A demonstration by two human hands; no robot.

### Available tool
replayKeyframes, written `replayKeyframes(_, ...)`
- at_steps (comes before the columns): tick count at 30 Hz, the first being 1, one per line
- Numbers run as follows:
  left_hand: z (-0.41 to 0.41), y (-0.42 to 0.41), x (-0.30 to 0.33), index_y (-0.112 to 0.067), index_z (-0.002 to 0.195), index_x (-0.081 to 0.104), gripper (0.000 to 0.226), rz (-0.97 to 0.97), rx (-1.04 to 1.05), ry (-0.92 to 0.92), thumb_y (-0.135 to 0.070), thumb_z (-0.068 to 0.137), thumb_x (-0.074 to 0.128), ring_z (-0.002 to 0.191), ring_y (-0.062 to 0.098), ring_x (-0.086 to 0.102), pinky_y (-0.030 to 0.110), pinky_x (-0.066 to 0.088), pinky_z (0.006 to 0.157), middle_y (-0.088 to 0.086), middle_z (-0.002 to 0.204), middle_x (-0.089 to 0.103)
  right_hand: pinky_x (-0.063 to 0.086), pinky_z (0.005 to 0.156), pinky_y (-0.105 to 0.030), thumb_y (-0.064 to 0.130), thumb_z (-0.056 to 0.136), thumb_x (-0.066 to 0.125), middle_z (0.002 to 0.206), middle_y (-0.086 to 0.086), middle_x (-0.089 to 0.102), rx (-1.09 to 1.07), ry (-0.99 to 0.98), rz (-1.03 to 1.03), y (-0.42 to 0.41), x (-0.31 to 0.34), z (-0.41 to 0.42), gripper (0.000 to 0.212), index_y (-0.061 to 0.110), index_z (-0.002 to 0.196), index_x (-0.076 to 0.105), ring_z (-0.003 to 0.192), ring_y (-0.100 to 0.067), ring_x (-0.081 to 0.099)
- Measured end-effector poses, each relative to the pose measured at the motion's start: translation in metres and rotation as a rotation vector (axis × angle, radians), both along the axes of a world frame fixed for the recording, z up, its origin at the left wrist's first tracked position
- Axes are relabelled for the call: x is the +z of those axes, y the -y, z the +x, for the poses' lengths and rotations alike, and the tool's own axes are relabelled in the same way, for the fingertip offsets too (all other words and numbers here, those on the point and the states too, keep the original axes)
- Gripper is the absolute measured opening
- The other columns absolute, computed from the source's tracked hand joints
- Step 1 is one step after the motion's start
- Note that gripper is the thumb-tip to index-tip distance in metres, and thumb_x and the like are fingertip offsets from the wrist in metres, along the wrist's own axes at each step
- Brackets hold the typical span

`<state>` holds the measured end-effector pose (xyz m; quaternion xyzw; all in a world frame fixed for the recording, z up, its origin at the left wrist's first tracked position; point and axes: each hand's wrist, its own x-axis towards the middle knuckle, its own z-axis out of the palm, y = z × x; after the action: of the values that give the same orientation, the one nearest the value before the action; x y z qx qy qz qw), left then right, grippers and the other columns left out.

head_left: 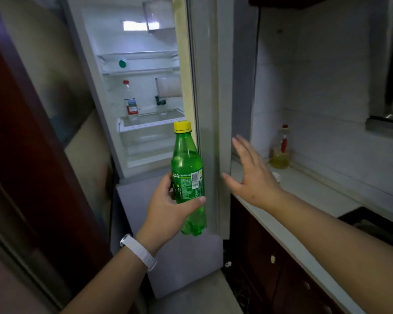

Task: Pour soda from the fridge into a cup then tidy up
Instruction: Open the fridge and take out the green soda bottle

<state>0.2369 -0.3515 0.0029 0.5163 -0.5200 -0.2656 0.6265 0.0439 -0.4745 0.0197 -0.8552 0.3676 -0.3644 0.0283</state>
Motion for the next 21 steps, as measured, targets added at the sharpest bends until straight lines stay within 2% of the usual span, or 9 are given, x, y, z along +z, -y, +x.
replayKeyframes(3, 0.015, -0.005, -0.003, -0.029, 0.113, 0.062, 0.060, 0.006, 0.047, 0.005, -0.003, 0.065, 0.087, 0.102, 0.017, 0.069, 0.036, 0.058, 0.085, -0.006, 0.107, 0.073, 0.021, 0.117, -0.045, 0.060, 0.082, 0.048, 0.161, 0.007, 0.000, 0.076, 0.032, -0.028, 0.008, -0.002, 0.028, 0.088, 0.040, 0.149, -0.006, 0.147, -0.019, 0.012)
replayKeyframes(5, 0.024, -0.007, -0.004, -0.030, 0.110, 0.063, 0.058, 0.017, 0.076, 0.003, 0.002, 0.067, 0.085, 0.101, 0.018, 0.070, 0.041, 0.058, 0.087, -0.004, 0.106, 0.073, 0.020, 0.116, -0.042, 0.060, 0.081, 0.049, 0.161, 0.005, 0.001, 0.115, 0.060, -0.047, 0.013, -0.006, 0.045, 0.088, 0.039, 0.148, -0.004, 0.146, -0.021, 0.013)
replayKeyframes(8, 0.039, -0.008, -0.001, -0.036, 0.106, 0.065, 0.057, 0.008, 0.164, -0.011, -0.009, 0.062, 0.087, 0.102, 0.023, 0.070, 0.045, 0.057, 0.088, 0.002, 0.108, 0.073, 0.015, 0.114, -0.036, 0.057, 0.083, 0.053, 0.161, 0.002, 0.002, 0.202, 0.074, -0.085, 0.022, -0.008, 0.077, 0.088, 0.034, 0.149, -0.001, 0.146, -0.019, 0.011)
replayKeyframes(10, 0.049, -0.005, 0.000, -0.031, 0.108, 0.064, 0.058, -0.018, 0.236, -0.030, -0.010, 0.059, 0.087, 0.101, 0.025, 0.070, 0.043, 0.057, 0.086, 0.005, 0.108, 0.073, 0.020, 0.116, -0.041, 0.056, 0.083, 0.053, 0.161, -0.006, 0.006, 0.252, 0.077, -0.132, 0.028, -0.010, 0.099, 0.088, 0.027, 0.150, 0.004, 0.146, -0.024, 0.015)
replayKeyframes(13, 0.060, -0.002, 0.004, -0.018, 0.113, 0.060, 0.059, -0.040, 0.305, -0.047, 0.009, 0.066, 0.083, 0.094, 0.019, 0.072, 0.031, 0.058, 0.079, 0.001, 0.102, 0.075, 0.028, 0.113, -0.048, 0.055, 0.081, 0.057, 0.159, -0.014, 0.014, 0.291, 0.093, -0.171, 0.036, -0.014, 0.128, 0.089, 0.021, 0.149, 0.012, 0.145, -0.031, 0.021)
replayKeyframes(16, 0.068, -0.001, 0.007, -0.010, 0.118, 0.058, 0.058, -0.062, 0.359, -0.049, 0.014, 0.069, 0.078, 0.094, 0.019, 0.072, 0.030, 0.058, 0.078, 0.003, 0.102, 0.075, 0.023, 0.115, -0.045, 0.058, 0.080, 0.055, 0.159, -0.014, 0.014, 0.316, 0.096, -0.203, 0.042, -0.014, 0.154, 0.088, 0.022, 0.149, 0.014, 0.145, -0.030, 0.017)
replayKeyframes(18, 0.071, -0.001, 0.006, -0.012, 0.118, 0.058, 0.059, -0.064, 0.406, -0.041, 0.010, 0.068, 0.081, 0.096, 0.022, 0.072, 0.033, 0.058, 0.081, 0.005, 0.104, 0.074, 0.018, 0.114, -0.043, 0.058, 0.081, 0.057, 0.159, -0.013, 0.011, 0.337, 0.094, -0.202, 0.044, -0.013, 0.170, 0.089, 0.023, 0.150, 0.012, 0.146, -0.030, 0.013)
replayKeyframes(21, 0.079, -0.003, 0.006, -0.016, 0.114, 0.060, 0.057, -0.063, 0.460, -0.034, 0.010, 0.068, 0.081, 0.096, 0.019, 0.072, 0.031, 0.058, 0.079, 0.003, 0.104, 0.074, 0.015, 0.114, -0.044, 0.056, 0.081, 0.062, 0.159, -0.015, 0.012, 0.341, 0.104, -0.216, 0.046, -0.014, 0.193, 0.091, 0.023, 0.150, 0.013, 0.146, -0.031, 0.011)
